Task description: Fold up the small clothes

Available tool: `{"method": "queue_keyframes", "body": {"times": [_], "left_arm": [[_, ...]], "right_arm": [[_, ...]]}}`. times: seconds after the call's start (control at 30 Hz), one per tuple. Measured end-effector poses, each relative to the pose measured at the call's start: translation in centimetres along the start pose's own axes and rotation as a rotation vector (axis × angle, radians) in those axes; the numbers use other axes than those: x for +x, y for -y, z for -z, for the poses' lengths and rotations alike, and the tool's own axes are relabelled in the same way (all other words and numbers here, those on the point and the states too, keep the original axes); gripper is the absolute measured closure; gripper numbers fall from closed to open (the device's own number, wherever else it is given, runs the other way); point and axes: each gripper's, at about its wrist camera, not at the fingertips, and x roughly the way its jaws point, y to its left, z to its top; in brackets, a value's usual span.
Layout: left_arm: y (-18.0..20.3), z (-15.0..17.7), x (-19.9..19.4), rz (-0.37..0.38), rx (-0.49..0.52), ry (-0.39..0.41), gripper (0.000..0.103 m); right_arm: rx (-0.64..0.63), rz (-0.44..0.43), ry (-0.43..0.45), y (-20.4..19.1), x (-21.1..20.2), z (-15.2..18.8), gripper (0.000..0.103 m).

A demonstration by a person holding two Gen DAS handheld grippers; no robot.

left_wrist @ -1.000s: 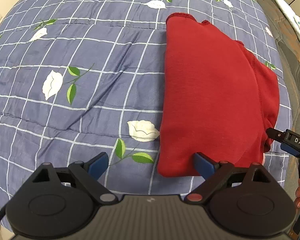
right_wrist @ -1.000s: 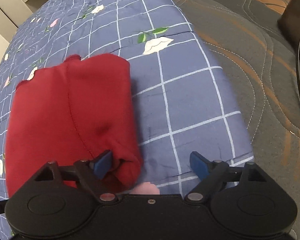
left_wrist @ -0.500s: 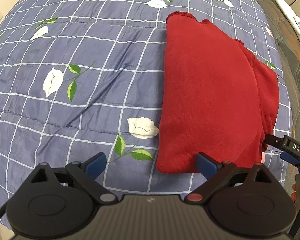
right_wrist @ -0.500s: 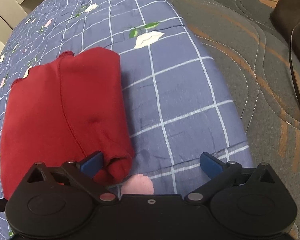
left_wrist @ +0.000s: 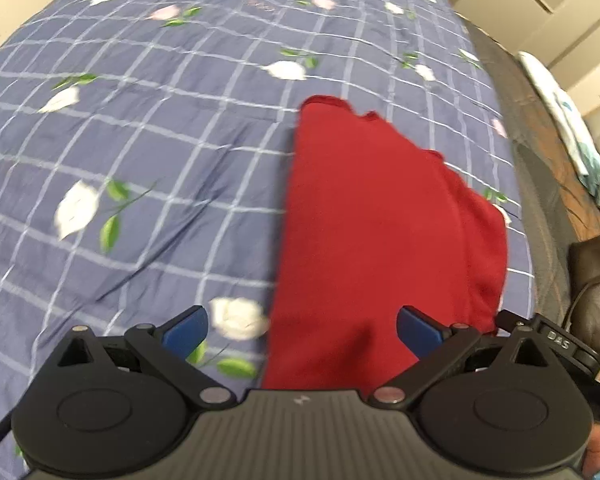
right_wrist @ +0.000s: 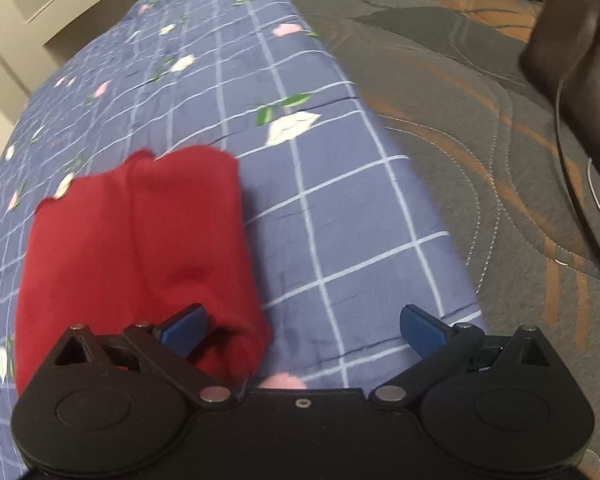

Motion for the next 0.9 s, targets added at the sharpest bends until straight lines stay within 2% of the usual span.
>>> {"method": "queue_keyframes", "body": {"times": [0.1,0.2,0.4,0.63,0.9], "left_arm": [[1.2,-0.6,1.7,-0.010,0.059,-0.032,0.001],[2.1,-0.8,3.3,-0.068,0.102,-0.058,0.001],[0.9,-0.7,5.0,-0.139,0.082,-0.116,0.001],[-0.6,-0.3,5.5,-0.111,-0.008,-0.143,0.000],[-0.8,-0.3,5.7,-0.106,-0.047,-0.154,0.000]], "right_arm": [[-0.009,0.021,-0.006,-0.1,1.0,-0.3,0.001],[-0.057,0.030,-0.039,-0.9,2.1,0.0,0.001],[-0.184,0.032,-0.029,-2.9,1.8,1.7,0.001],[-0.248,0.002,-0.094,-2.6,2.7,4.6,0.001],[-0.278,-0.032,-0.128,-2.0,3.1,4.6,0.000]]}}
